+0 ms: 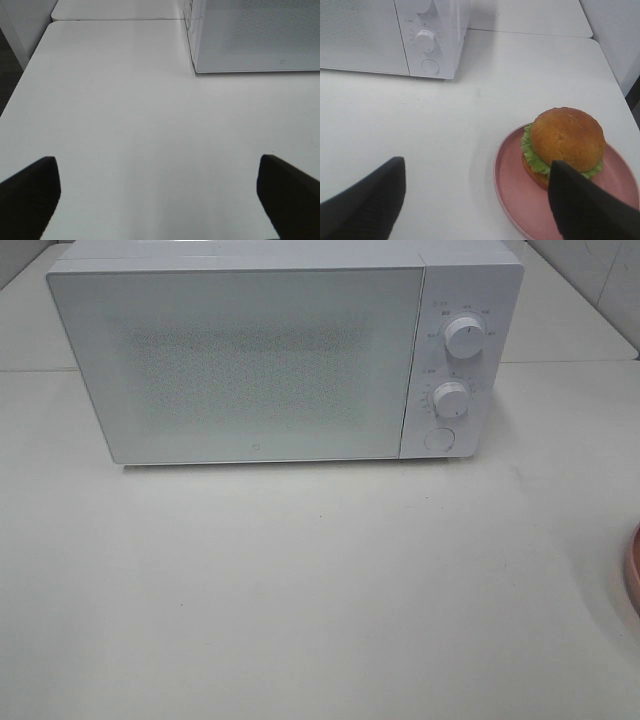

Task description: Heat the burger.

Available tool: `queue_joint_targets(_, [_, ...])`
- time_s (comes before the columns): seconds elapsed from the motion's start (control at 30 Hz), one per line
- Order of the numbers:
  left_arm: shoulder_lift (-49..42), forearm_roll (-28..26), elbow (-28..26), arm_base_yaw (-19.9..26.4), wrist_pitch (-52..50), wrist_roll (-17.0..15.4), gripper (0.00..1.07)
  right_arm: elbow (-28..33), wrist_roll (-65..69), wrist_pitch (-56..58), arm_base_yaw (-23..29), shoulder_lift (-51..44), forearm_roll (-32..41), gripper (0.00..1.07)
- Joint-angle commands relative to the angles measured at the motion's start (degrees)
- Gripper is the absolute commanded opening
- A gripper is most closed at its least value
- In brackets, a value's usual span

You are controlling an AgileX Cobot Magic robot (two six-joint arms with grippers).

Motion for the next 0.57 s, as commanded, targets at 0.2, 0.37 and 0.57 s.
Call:
queue_joint_targets(0.2, [-0.8, 0.1, 0.0, 0.1, -0.8, -0.1, 1.01, 0.2, -0.2, -0.6, -0.3, -1.3, 0.0, 0.75])
queue_joint_targets(0.37, [-0.8, 0.1, 0.0, 0.1, -0.8, -0.1, 1.01, 0.2, -0.2, -0.6, -0.3, -1.3, 0.0, 0.75])
queue_joint_targets(0.57, [-0.8, 0.1, 0.0, 0.1, -0.8, -0.1, 1.01, 0.2, -0.2, -0.6, -0.3, -1.3, 0.0, 0.75])
